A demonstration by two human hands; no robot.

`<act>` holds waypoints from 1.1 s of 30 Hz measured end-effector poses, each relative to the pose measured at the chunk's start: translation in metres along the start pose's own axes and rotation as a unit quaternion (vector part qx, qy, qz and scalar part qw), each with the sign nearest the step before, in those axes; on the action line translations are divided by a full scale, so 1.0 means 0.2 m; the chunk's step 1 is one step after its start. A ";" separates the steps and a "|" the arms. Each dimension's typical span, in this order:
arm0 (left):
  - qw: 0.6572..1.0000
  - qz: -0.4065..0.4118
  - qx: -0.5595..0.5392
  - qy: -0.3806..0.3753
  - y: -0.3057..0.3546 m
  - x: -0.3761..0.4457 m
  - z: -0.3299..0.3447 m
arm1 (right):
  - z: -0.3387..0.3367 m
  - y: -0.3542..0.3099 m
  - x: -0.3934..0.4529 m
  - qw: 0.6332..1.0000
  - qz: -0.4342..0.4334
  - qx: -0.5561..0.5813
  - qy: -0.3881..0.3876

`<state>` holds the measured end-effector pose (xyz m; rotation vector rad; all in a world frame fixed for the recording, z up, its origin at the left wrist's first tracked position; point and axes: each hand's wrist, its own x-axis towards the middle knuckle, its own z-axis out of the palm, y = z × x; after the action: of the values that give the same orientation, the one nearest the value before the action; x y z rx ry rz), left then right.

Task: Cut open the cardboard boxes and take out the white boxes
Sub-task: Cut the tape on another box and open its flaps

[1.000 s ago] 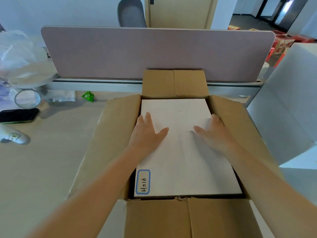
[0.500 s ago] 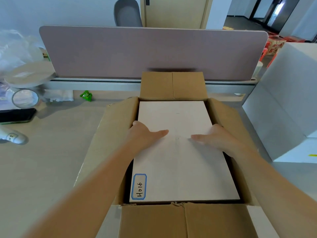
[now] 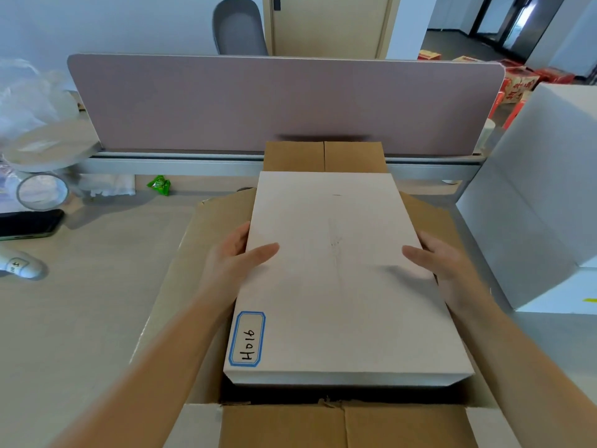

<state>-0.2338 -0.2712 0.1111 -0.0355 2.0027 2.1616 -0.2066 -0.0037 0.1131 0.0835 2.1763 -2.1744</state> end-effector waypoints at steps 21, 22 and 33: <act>0.997 0.033 -0.023 -0.067 0.22 -0.16 -0.01 | 0.10 -0.12 -0.15 0.995 0.075 0.065 -0.008; 0.997 0.035 -0.024 -0.061 0.23 -0.16 -0.02 | 0.11 -0.14 -0.15 0.996 0.068 0.064 0.000; 0.994 0.083 -0.067 -0.034 0.36 -0.23 -0.07 | 0.19 -0.36 -0.17 0.998 -0.046 0.052 0.000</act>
<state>-0.2019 -0.2957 0.1884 0.1891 1.8833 2.3613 -0.1782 -0.0406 0.1885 -0.0107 2.1055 -2.3372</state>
